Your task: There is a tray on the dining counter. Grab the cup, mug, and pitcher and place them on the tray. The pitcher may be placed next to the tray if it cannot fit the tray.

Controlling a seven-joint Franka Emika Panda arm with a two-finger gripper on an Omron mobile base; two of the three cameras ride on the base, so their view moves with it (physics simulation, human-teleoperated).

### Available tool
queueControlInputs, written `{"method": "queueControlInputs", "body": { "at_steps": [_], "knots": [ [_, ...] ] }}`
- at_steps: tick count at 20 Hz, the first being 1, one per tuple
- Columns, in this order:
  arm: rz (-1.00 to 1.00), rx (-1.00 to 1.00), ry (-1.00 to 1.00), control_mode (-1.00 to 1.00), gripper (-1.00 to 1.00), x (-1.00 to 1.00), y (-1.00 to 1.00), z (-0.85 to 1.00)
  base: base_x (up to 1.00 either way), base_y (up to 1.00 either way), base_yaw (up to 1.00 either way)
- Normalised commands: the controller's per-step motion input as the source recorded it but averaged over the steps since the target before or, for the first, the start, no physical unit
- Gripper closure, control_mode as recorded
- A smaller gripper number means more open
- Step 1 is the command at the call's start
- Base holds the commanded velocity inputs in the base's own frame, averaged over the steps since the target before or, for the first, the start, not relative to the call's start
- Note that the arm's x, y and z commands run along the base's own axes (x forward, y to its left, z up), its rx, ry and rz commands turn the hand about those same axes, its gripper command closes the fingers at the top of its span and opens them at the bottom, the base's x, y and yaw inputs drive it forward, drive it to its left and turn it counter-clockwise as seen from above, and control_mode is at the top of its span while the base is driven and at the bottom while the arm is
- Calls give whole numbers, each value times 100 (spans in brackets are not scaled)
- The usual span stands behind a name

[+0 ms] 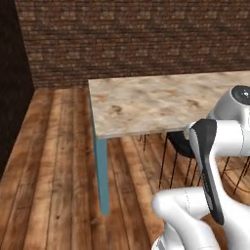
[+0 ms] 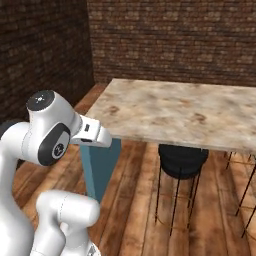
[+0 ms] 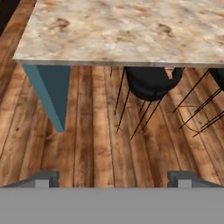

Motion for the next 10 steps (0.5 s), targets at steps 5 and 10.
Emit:
{"method": "queueControlInputs", "body": {
  "at_steps": [5,10],
  "knots": [
    [0,0,0,100,-100,0,0,0,-19,100,0],
    [0,0,0,100,-100,0,0,0,-17,100,0]
  ]
}}
